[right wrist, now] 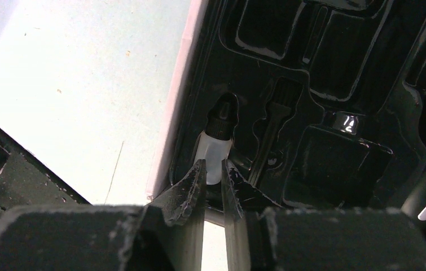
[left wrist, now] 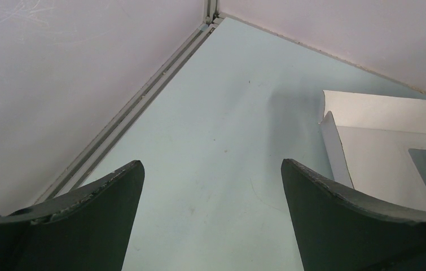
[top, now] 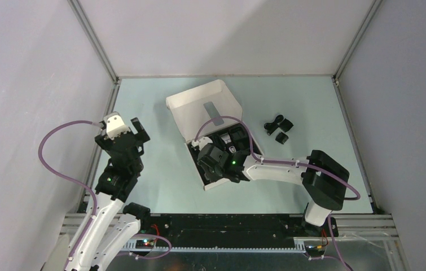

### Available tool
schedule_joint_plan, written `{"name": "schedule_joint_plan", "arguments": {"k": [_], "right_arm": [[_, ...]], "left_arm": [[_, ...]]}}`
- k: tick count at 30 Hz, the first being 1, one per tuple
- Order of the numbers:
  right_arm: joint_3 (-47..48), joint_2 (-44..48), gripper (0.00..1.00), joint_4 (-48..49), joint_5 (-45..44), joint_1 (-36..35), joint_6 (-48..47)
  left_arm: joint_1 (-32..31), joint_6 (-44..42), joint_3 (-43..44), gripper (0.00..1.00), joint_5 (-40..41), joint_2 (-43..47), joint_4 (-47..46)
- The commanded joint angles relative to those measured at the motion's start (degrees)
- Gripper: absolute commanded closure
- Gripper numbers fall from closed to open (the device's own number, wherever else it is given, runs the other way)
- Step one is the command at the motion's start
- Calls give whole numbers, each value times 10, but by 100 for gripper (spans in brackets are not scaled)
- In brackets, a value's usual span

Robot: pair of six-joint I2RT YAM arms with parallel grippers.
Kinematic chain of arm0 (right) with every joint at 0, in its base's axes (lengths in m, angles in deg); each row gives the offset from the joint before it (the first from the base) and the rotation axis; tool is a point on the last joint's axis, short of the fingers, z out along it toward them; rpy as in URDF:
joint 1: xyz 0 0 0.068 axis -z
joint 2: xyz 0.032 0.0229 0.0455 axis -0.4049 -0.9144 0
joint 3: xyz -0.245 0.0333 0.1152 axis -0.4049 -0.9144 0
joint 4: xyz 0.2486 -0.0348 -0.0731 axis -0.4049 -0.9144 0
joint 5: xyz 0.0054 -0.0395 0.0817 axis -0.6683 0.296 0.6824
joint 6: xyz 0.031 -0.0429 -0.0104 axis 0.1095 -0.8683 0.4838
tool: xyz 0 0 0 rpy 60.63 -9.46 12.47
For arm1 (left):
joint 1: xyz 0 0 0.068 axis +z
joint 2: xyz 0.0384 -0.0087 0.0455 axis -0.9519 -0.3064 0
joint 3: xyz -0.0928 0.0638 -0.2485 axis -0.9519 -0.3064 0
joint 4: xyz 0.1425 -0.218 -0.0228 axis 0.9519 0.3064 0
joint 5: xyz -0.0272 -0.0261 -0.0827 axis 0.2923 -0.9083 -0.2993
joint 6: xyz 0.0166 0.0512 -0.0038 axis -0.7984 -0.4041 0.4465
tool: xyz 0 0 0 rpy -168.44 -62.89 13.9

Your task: Sort the hair-cutting tools

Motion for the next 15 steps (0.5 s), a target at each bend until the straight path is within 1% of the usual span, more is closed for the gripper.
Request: {"name": "schedule_joint_plan", "arguments": {"k": [1, 5, 7, 8, 9, 10, 14, 15], "right_arm": [[1, 30, 78, -10, -14, 8, -2], [1, 94, 74, -19, -46, 31, -2], [1, 122, 67, -23, -68, 49, -2], [1, 132, 61, -27, -80, 56, -3], [1, 149, 58, -29, -85, 72, -4], [2, 157, 53, -32, -92, 82, -4], [1, 200, 46, -51, -115, 155, 1], [1, 211, 45, -54, -119, 182, 5]], "left_arm": [[-2, 2, 9, 2, 1, -3, -7], [-2, 3, 10, 2, -1, -4, -8], [-2, 3, 10, 2, -2, -4, -7], [-3, 4, 10, 2, -3, -5, -7], [-3, 4, 10, 2, -4, -4, -6], [-3, 4, 10, 2, -4, -4, -7], [-2, 5, 11, 2, -6, -4, -7], [-2, 5, 11, 2, -6, -3, -7]]}}
